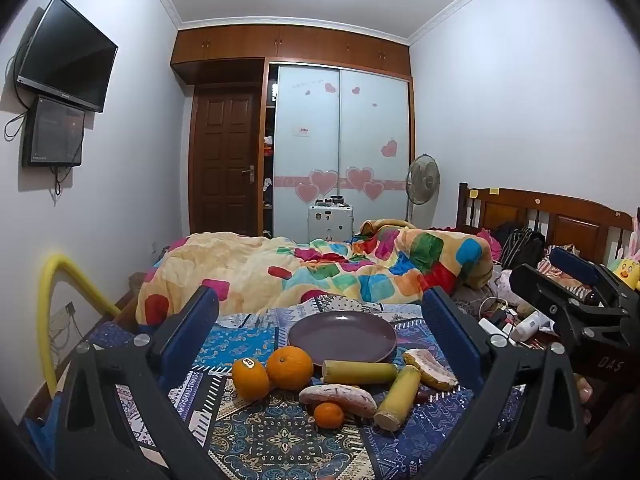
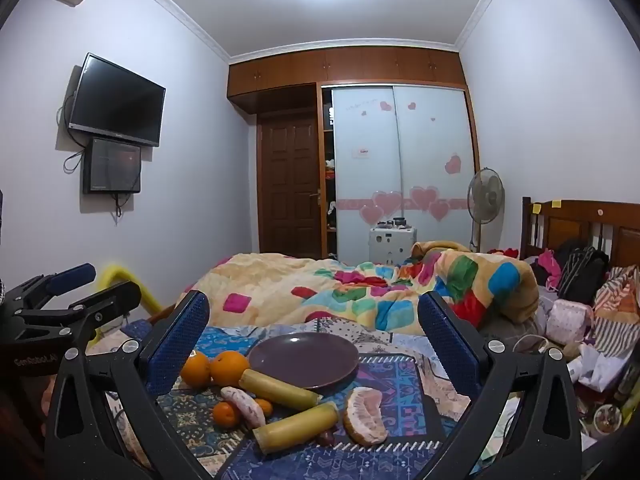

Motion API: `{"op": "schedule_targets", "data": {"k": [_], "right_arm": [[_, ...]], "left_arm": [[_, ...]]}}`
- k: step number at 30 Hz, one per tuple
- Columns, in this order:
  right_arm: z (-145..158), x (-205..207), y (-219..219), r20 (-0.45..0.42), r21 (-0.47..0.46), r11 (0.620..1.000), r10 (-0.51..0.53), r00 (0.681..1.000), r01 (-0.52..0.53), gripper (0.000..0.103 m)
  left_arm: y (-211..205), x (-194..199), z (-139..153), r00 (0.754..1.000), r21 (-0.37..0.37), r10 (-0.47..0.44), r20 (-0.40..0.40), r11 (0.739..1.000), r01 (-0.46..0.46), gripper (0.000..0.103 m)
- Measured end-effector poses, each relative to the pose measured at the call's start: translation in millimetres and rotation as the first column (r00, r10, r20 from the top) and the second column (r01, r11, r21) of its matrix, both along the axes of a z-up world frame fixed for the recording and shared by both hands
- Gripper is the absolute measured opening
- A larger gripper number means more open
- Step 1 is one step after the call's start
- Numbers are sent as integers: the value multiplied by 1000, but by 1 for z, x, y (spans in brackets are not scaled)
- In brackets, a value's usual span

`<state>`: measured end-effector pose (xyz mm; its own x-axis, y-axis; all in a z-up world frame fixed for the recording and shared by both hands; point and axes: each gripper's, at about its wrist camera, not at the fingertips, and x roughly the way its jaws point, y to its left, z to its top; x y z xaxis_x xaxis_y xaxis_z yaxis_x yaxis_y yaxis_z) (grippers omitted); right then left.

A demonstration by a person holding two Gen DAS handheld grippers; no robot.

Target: Organize fruits

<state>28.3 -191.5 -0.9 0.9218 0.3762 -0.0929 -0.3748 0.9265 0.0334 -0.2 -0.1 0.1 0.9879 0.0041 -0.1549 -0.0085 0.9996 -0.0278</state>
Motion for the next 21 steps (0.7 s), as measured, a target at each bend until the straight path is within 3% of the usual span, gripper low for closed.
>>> {"op": "schedule_targets", "data": {"k": [21], "right_arm": [[5, -7, 5, 20, -2, 1000, 8, 1000, -8, 103]], "left_arm": [[1, -3, 1, 1000, 0, -2, 10, 1000, 2, 103]]}}
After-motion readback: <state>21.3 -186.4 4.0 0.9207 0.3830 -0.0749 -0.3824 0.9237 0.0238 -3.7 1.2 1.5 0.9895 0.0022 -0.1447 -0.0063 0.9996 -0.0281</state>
